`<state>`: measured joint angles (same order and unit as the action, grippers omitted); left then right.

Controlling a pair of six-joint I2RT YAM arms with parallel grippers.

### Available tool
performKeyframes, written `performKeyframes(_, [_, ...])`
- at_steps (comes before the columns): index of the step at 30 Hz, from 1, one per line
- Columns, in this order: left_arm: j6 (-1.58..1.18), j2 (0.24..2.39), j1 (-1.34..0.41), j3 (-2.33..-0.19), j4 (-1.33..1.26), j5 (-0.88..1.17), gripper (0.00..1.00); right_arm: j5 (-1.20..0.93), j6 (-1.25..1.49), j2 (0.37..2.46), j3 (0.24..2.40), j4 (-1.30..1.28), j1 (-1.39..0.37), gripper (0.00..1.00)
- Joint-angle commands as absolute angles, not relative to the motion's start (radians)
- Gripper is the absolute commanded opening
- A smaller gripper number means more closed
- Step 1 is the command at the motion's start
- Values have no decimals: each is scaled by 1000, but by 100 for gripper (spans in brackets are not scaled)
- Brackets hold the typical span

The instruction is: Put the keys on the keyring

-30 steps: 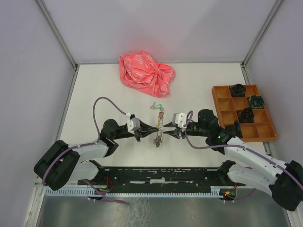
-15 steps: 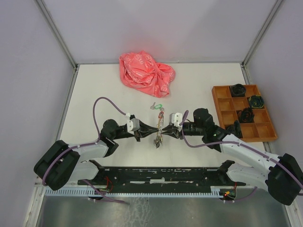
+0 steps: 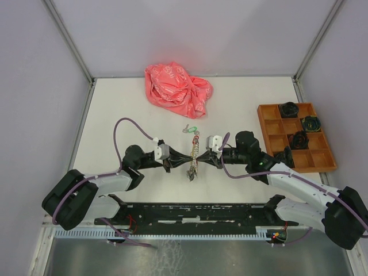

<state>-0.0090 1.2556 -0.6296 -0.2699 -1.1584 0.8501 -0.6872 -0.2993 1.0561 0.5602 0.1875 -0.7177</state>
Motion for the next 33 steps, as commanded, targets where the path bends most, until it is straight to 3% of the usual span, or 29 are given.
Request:
performKeyframes(1, [-26, 1261, -629, -297, -1208, 887, 3, -725, -264, 1040, 602, 281, -716, 1])
performKeyframes(21, [9, 1240, -631, -324, -1094, 865, 3, -781, -291, 1059, 673, 177, -714, 1])
performKeyframes(33, [-107, 1214, -631, -299, -1164, 732, 3, -687, -408, 1036, 666, 17, -715, 1])
